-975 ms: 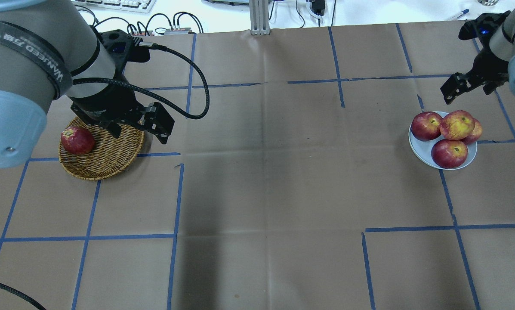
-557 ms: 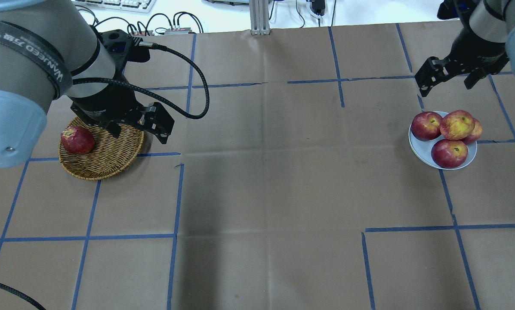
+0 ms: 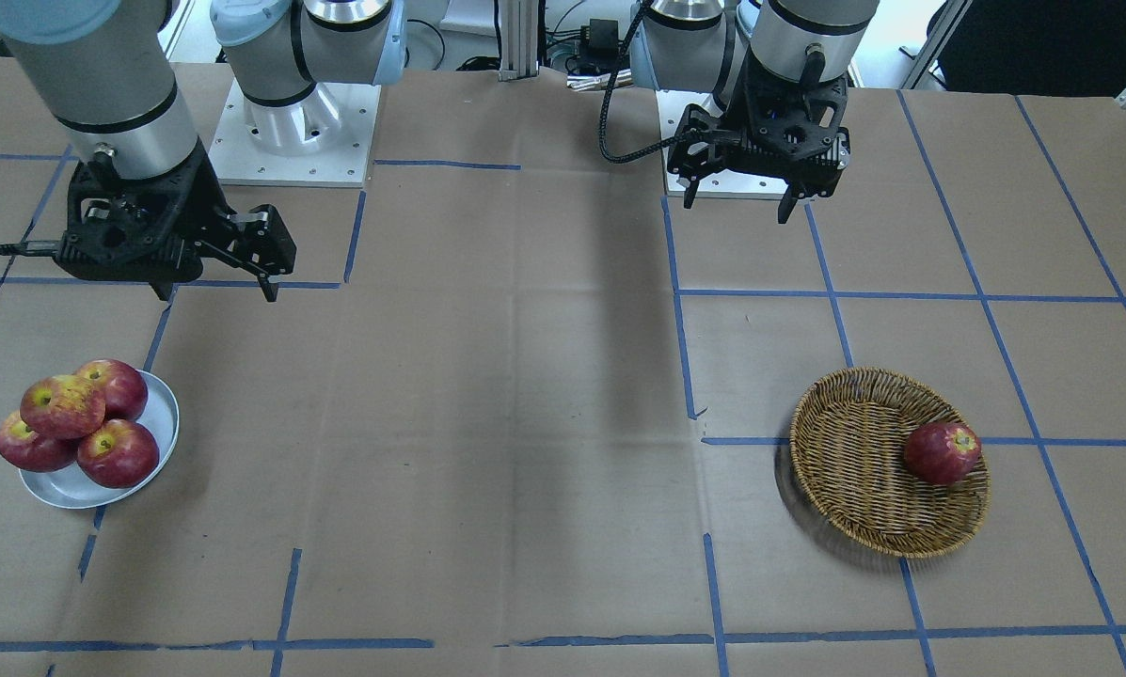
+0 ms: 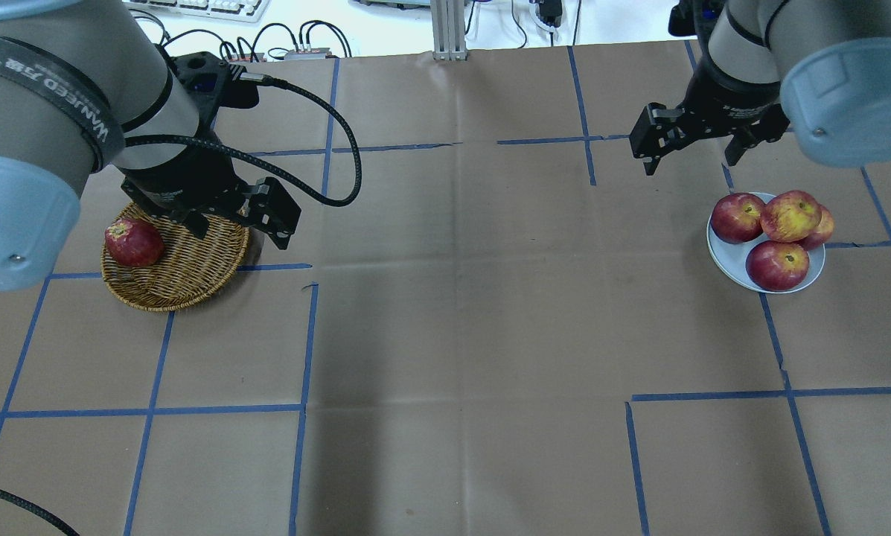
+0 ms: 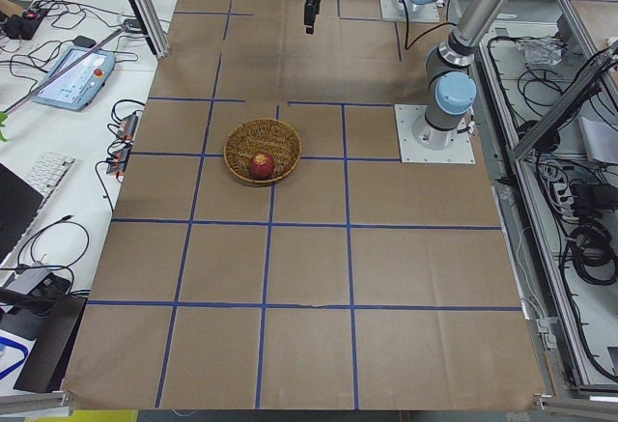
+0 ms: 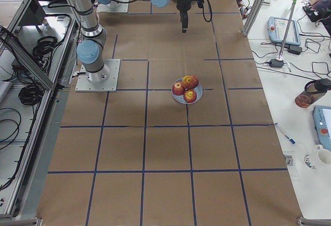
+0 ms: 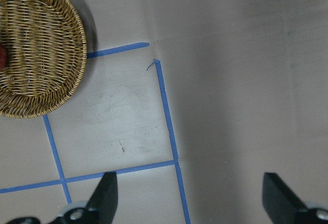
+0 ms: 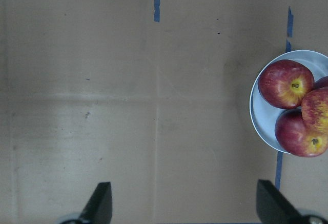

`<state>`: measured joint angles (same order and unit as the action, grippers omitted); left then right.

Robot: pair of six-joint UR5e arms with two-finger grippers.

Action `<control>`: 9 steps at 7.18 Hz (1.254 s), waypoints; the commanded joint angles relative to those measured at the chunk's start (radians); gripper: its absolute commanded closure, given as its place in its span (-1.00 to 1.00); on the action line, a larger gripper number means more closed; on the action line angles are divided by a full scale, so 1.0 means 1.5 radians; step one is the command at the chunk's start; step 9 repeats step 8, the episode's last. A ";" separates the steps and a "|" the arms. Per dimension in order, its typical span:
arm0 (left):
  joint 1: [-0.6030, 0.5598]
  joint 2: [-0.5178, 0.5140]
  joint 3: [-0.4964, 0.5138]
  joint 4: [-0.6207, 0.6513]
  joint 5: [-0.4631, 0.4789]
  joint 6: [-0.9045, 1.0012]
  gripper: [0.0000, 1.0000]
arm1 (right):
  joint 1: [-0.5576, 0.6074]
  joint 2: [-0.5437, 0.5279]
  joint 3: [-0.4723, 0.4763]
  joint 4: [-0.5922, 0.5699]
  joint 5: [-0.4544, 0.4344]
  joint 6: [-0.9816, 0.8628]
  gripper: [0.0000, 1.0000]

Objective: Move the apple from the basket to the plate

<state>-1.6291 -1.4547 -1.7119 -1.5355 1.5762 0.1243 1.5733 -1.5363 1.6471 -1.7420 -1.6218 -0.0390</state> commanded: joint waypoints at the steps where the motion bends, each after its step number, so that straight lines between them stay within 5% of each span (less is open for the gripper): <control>1: 0.001 -0.002 0.000 0.000 0.004 -0.001 -0.98 | 0.010 -0.011 -0.001 0.011 0.024 0.010 -1.00; 9: 0.019 -0.003 -0.013 0.002 0.005 0.000 -0.98 | 0.003 -0.025 0.000 0.032 0.028 0.008 -1.00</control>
